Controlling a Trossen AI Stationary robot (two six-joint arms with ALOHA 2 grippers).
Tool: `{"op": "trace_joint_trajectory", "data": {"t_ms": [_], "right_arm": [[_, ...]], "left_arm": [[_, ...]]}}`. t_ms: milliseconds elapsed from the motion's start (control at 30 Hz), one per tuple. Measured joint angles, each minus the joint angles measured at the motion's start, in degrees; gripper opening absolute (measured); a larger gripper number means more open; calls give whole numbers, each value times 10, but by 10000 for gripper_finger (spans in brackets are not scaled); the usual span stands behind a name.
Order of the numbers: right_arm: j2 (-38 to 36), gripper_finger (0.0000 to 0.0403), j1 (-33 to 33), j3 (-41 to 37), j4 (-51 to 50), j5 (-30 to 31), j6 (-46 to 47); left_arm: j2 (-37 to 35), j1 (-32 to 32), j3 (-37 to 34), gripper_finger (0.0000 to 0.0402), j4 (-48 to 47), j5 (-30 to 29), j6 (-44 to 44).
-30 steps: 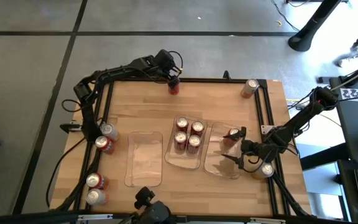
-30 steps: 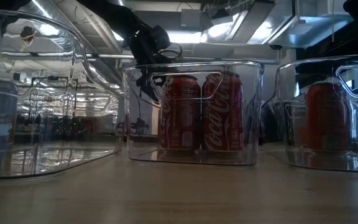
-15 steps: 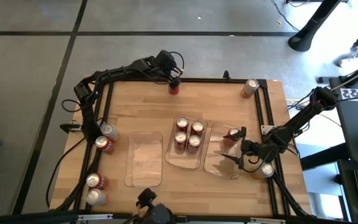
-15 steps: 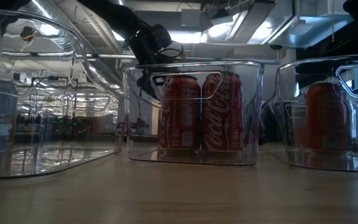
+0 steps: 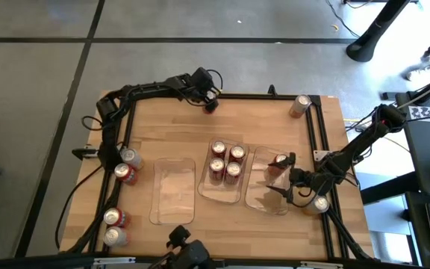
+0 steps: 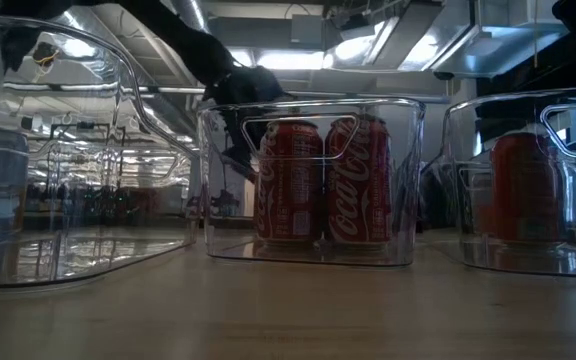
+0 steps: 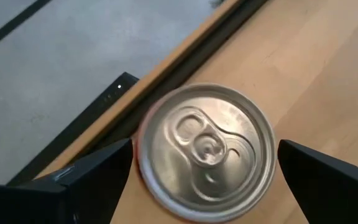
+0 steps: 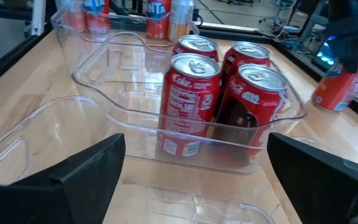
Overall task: Sort soda cans
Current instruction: Put the top left red soda can into the right transparent bin
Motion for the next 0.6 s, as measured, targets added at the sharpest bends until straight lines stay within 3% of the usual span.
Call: {"op": "trace_joint_trajectory", "data": {"t_ms": [200, 500, 600], "right_arm": [[0, 390, 0, 0, 0, -4, 0], [0, 390, 0, 0, 2, -4, 0], [0, 390, 0, 0, 2, -4, 0]], "left_arm": [[6, 0, 0, 377, 6, 0, 0], [4, 0, 0, 300, 18, -1, 9], [4, 0, 0, 294, 17, -1, 4]]}}
